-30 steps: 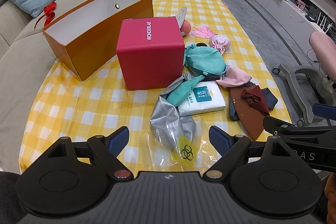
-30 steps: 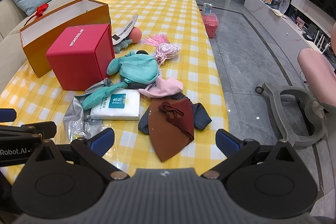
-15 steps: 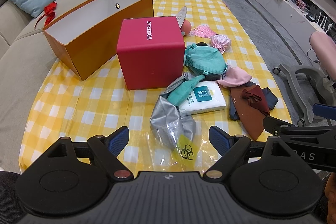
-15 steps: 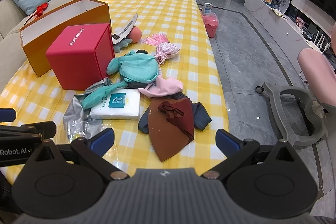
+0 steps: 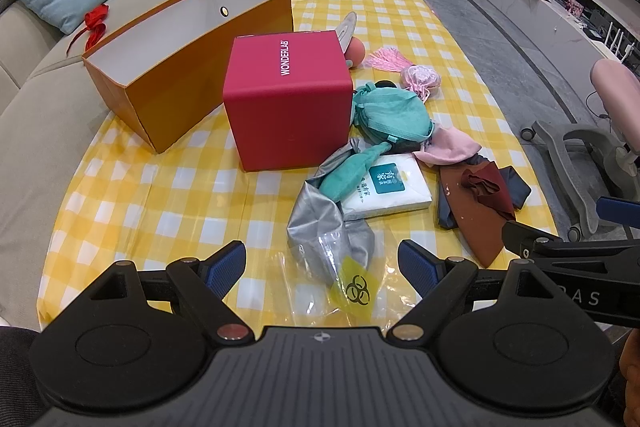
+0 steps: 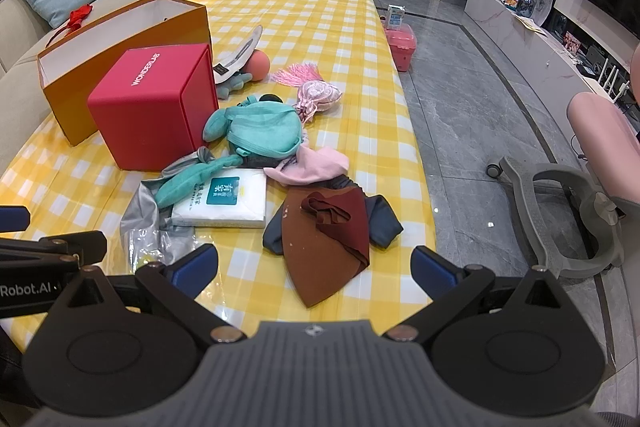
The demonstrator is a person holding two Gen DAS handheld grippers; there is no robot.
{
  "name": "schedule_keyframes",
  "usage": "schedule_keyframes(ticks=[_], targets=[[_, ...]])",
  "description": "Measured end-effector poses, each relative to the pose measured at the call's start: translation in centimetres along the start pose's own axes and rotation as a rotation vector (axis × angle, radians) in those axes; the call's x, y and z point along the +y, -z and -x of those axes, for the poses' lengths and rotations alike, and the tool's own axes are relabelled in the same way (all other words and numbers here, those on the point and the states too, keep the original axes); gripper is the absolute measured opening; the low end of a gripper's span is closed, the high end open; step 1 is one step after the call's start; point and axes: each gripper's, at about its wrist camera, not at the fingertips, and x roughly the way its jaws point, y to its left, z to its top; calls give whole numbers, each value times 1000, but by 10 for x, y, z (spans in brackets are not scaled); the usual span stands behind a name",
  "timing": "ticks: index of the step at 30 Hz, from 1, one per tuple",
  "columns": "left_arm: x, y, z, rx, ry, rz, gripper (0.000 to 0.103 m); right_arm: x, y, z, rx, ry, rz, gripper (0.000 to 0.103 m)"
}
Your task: Organize soft objects
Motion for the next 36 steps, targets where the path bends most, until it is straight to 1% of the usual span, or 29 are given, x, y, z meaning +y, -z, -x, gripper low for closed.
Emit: schedule_keyframes(ticks=[14,18,21,28,36], targets=[[2,5,-3,6,9,2,100,-3,2,-1,7,5,5,100],[2,9,-10,26,14,-15,101,-6,-1,-4,6,-1,-2,100],[4,13,-17,51,16,-11,100,-10,-3,-6,5,15,-2,100],[13,22,-29,89,24,16,100,-11,-5,-16,31,30,2,100],[12,27,-44,121,44,9,101,-9,-7,-28,63,40,15,100]])
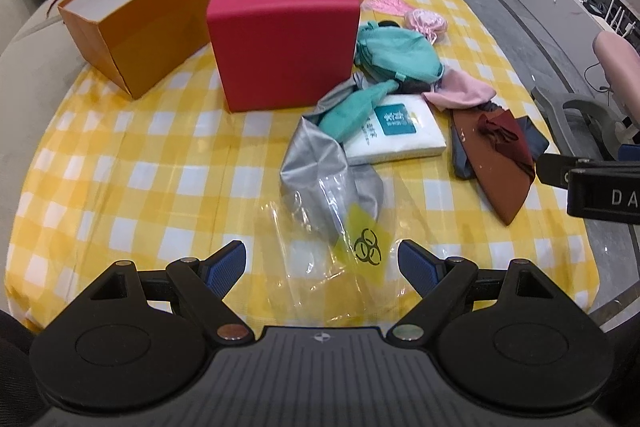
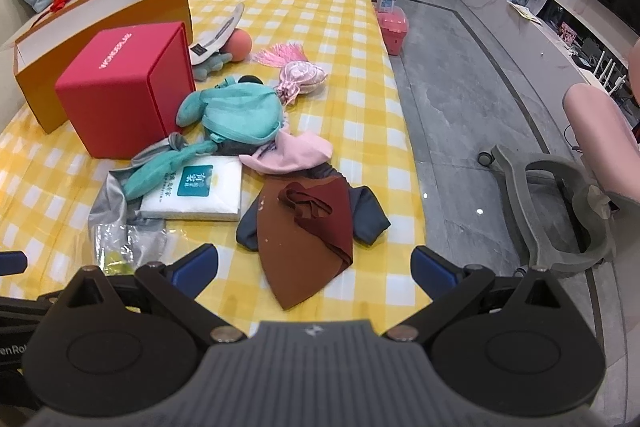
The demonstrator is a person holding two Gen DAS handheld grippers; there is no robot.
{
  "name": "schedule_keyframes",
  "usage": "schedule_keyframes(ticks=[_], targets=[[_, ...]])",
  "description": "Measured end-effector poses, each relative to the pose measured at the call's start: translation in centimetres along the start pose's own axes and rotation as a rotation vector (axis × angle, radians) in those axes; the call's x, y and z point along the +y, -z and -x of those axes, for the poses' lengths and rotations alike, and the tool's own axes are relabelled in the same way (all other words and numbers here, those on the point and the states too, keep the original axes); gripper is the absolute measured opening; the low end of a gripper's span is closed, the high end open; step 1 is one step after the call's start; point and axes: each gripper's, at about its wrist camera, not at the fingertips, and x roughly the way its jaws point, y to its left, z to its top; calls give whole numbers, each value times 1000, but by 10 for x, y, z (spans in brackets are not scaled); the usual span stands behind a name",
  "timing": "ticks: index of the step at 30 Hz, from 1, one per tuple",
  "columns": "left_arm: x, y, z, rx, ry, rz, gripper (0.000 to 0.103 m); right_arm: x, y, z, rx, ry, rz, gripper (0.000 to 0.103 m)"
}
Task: Organize soft objects
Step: 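Reach the left tool to the clear bag while the right tool reaches the brown cloth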
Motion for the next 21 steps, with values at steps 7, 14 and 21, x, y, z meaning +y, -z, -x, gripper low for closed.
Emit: schedule_keyframes(ticks=[7,14,21], targets=[[-1,1,-19,31,20,1,100,-7,1,-21,40,-11,-16,100],[-6,5,-37,70,31,-16,100,-20,8,-49,91,-26,-74,100],[-10,10,-52,93,34,-38,100,-27,16,-80,117,-109,-96,92]])
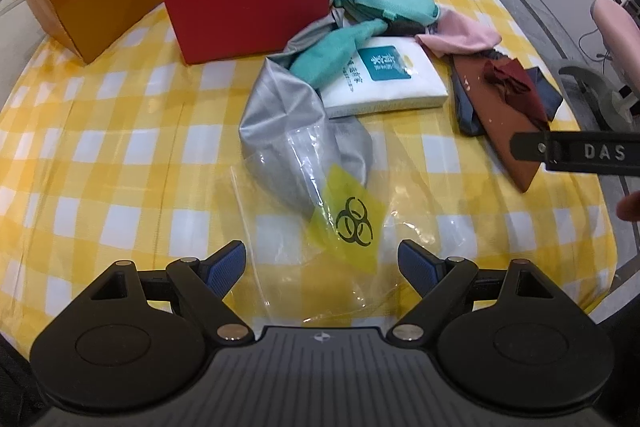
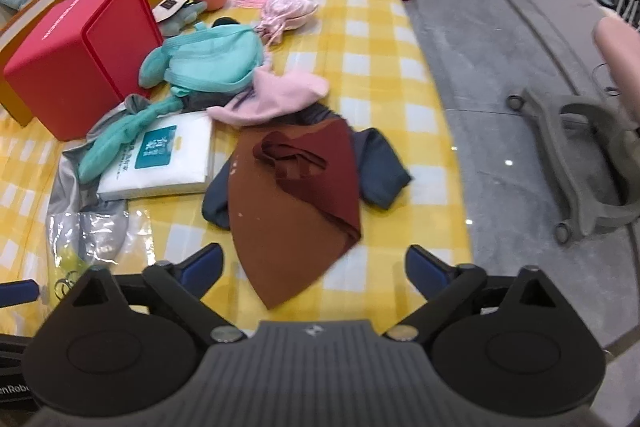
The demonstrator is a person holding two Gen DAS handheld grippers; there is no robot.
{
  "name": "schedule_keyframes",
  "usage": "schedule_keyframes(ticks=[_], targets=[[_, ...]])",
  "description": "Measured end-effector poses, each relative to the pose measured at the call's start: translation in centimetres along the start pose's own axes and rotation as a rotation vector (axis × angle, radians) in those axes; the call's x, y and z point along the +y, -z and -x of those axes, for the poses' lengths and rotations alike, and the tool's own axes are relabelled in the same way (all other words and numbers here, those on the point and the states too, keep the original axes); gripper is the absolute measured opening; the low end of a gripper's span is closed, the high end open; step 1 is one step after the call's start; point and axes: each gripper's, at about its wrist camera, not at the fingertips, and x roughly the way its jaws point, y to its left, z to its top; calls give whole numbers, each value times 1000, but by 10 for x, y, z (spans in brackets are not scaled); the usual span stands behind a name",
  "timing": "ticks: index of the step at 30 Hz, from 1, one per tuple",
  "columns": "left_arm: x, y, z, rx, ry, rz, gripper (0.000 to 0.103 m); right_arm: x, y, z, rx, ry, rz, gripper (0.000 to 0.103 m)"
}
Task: Organize soft objects
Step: 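Reach the left tool to the clear bag while the right tool reaches the brown cloth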
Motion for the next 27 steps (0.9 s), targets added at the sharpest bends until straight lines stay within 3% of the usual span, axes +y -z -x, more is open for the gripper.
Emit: schedule_keyframes(ticks=[3,4,5,7,11,15,27], targets=[[-1,0,-5,2,-10,-10,91,-2,0,-11,-16,-4,10,91],[-1,-1,-6,5,-5,-14,89,-4,0,-14,-14,-6,11,88],[-1,-1,-7,7,4,-17,84,-6,1,-19,-6,-16,8,79],[0,-2,-6,0,10,-23,80,-7,2,-21,-19,-28,21,77],[1,-6,-5,-14,21,-33,62,-1,4,-22,-48,-20,103,71],[4,-6,-2,-28,42,-37,40,-1,5,-18,-60,-40,121,48],[16,-2,23,-66,52,-37,37,-7,6,6,-62,-25,70,12]])
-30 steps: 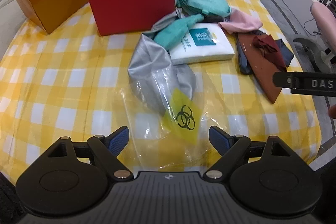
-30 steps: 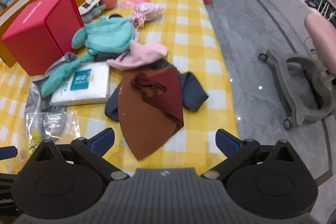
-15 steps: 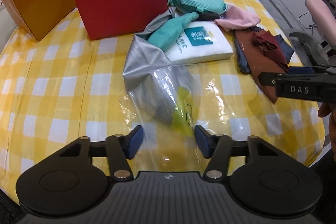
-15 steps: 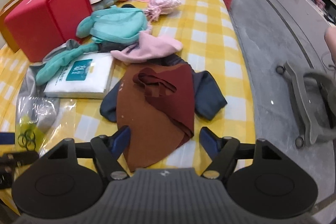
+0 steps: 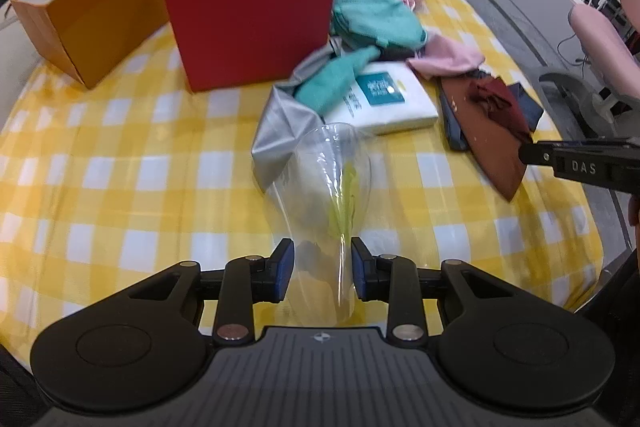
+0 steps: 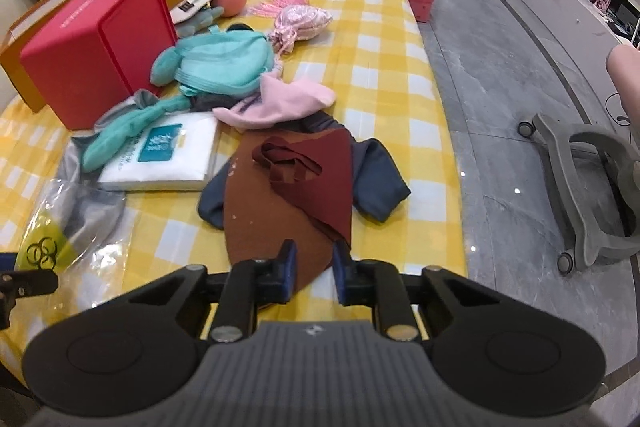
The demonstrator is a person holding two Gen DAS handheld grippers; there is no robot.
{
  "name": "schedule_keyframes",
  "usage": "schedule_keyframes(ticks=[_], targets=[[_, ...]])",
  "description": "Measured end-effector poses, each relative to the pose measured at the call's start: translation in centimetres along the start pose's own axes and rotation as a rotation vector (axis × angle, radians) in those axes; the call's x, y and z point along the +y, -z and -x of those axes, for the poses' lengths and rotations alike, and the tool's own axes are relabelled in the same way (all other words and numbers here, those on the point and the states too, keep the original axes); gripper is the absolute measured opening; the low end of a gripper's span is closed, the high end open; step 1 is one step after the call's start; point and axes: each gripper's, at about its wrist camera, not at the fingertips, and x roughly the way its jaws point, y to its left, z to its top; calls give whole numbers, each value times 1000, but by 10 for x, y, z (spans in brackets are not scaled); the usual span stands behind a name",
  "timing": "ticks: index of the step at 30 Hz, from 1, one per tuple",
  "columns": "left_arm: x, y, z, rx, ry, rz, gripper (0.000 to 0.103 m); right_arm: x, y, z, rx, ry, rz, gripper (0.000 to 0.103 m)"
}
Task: Organize soft objects
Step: 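Reach the left tool to the clear bag while the right tool reaches the brown cloth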
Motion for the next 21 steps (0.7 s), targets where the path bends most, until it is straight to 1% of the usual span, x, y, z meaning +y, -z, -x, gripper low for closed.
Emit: schedule_keyframes(ticks=[3,6,10,14,16,17,18,19,21], targets=[[6,0,9,-14,-2,3,37,3,2,7,-2,-18,-1,6],[13,3,17,-22,-8,13,37,8,7,11,13,-42,2,0],[24,10,25,-27,-16,35,37,15,13,15,31,-69,17,0],[36,14,30,-39,-24,64,36,20,12,18,20,-63,29,0],[41,13,32,-46,-25,77,34,20,8,18,0,-37,24,6],[43,13,33,-51,-26,82,33,20,5,16,-9,-13,22,22],[45,12,34,-54,-27,86,31,19,3,15,-14,3,18,45],[47,11,35,-57,-27,90,30,19,1,13,-23,18,8,49],[50,10,36,-66,-26,94,25,16,-3,7,-17,37,-14,50]])
